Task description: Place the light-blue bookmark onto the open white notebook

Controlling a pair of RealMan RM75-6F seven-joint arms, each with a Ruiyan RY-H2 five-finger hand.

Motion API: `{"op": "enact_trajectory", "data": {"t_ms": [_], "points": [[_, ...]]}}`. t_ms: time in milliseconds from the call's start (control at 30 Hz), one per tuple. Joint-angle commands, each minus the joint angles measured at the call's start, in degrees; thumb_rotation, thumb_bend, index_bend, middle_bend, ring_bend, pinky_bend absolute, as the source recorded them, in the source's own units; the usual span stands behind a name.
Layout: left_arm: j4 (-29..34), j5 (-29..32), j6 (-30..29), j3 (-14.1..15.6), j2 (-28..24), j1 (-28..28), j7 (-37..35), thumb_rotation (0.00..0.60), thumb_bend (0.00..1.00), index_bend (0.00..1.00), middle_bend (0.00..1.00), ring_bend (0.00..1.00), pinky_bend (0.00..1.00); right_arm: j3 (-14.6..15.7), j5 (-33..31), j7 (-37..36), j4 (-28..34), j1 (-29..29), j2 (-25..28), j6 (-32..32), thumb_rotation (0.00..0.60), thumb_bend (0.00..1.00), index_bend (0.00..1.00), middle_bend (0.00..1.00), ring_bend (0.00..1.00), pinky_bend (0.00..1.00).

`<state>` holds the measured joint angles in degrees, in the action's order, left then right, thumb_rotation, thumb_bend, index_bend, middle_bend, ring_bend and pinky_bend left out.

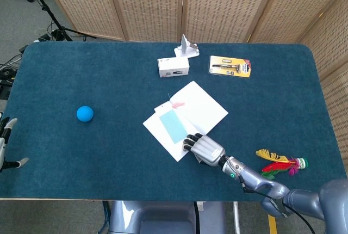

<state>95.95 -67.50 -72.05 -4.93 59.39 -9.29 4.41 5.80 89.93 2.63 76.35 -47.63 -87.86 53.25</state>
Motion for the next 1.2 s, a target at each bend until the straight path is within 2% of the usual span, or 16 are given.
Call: {"op": "enact_trajectory", "data": {"t_ms": [33,367,700,900,1200], "points": [[-0.01,0.08,0.1,0.03,0.06,-0.05,0.15,0.6,0.0,0.0,0.0,0.0,0.0,0.08,0.43,-0.15,-0.55,0.32,0.23,0.07,0.6,1.0,0.3,0.24,0.17,0.25],[-0.12,0.28,0.38,0.2,0.49,-0.22,0.95,0.6,0.0,0.0,0.0,0.0,0.0,1.13,2.47,-2.51,-1.54,0.86,3.97,-0.53,0.6,1.0,0.3,0.24,0.17,0.25],[-0.05,0.35,0.26,0.32,0.94,-0.29,1.8,0.6,0.0,0.0,0.0,0.0,0.0,1.48,3.74,-3.82,-1.82,1.27,5.51,-0.89,0.6,1.0,0.3,0.24,0.17,0.25],[0.15,0.37,0.25,0.33,0.9,-0.27,1.8,0.6,0.0,0.0,0.0,0.0,0.0,0.29,3.75,-3.45,-1.19,1.35,4.33,-0.65,0.6,1.0,0.3,0.24,0.17,0.25],[0.37,-0.47,0.59,0.67,0.42,-0.21,0.83,0.6,0.0,0.0,0.0,0.0,0.0,-2.82,-0.65,-0.28,-0.51,1.06,2.12,-3.88,0.6,1.0,0.3,0.24,0.17,0.25]]}}
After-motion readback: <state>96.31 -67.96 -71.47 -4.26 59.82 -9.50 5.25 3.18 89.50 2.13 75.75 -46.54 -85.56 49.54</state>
